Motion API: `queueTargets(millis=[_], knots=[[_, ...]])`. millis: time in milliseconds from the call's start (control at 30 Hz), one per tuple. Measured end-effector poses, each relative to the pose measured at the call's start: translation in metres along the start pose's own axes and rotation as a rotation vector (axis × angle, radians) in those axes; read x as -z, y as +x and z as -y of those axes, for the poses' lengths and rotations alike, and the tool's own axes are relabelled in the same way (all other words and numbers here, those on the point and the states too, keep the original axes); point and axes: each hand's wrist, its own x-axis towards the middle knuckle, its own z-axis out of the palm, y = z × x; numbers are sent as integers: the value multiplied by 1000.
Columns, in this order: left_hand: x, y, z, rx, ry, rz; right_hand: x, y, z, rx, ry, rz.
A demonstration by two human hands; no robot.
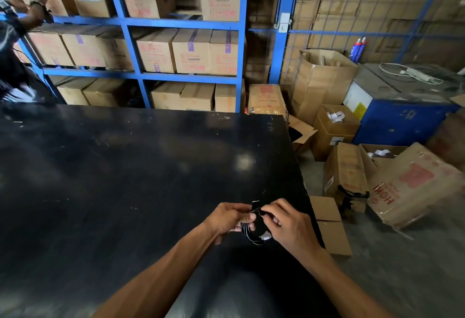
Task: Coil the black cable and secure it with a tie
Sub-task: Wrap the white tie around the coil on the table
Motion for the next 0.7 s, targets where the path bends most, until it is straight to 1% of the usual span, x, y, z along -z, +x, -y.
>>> queueTargets(millis=[67, 133, 300, 367, 433, 567, 633, 700], knots=[[1, -2, -1, -8, -3, -4, 3, 5, 0, -9, 27, 20], [1, -3, -2, -28, 35, -8, 5, 9, 0, -54, 76, 74], [4, -6, -4, -83, 207, -27, 6, 18, -8, -164, 244, 249], [6, -8, -1, -100, 273, -29, 3, 18, -7, -236, 302, 326], [7, -11, 3, -112, 299, -38, -1, 17, -5, -287, 326, 366], [11, -15, 14, -114, 358, -87, -13, 17, 5, -208, 224, 337], [14, -15, 15, -105, 401, -106, -16, 16, 11, -216, 197, 306], [17, -15, 10, -116, 452, -84, -19, 17, 15, -236, 145, 265]])
